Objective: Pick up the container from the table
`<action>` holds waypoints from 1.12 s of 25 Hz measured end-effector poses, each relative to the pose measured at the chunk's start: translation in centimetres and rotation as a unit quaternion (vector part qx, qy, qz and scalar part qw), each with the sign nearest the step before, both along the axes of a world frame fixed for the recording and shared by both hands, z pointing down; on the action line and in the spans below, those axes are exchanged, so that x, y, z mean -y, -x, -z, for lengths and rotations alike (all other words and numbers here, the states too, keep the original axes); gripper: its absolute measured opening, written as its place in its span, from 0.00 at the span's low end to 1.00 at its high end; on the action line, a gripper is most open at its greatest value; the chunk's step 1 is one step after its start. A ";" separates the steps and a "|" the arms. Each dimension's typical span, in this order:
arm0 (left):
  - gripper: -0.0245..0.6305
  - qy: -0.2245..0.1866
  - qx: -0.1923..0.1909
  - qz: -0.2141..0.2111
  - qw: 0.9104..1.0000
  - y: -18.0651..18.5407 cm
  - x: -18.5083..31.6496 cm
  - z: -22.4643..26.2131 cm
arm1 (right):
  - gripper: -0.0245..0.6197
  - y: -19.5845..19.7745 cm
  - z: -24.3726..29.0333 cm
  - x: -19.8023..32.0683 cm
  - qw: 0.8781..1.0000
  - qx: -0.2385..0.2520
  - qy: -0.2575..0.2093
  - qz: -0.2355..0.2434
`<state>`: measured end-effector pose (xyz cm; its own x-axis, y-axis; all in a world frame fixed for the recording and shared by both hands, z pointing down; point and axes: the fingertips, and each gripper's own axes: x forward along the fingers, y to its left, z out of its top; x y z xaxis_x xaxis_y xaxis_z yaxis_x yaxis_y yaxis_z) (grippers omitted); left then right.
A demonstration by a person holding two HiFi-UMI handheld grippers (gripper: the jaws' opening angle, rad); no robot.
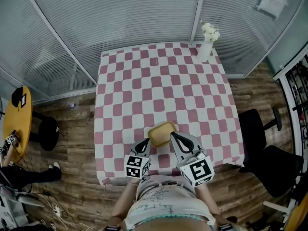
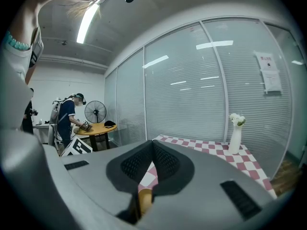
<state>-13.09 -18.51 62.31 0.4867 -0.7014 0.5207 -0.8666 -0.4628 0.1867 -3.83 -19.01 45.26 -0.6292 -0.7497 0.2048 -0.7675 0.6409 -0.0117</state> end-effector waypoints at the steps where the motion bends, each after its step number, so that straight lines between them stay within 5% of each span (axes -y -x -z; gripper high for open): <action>1: 0.06 0.004 0.003 -0.002 1.000 0.0 -0.1 -0.4 | 0.03 0.0 0.0 0.0 1.000 0.000 0.001 -0.001; 18: 0.06 0.079 0.053 -0.021 0.995 0.8 -0.7 -7.6 | 0.03 0.2 -0.4 0.5 1.000 -0.002 0.010 -0.003; 28: 0.06 0.103 0.035 0.004 0.994 1.1 -0.1 -9.1 | 0.03 0.1 -0.5 1.4 1.000 -0.006 0.009 -0.002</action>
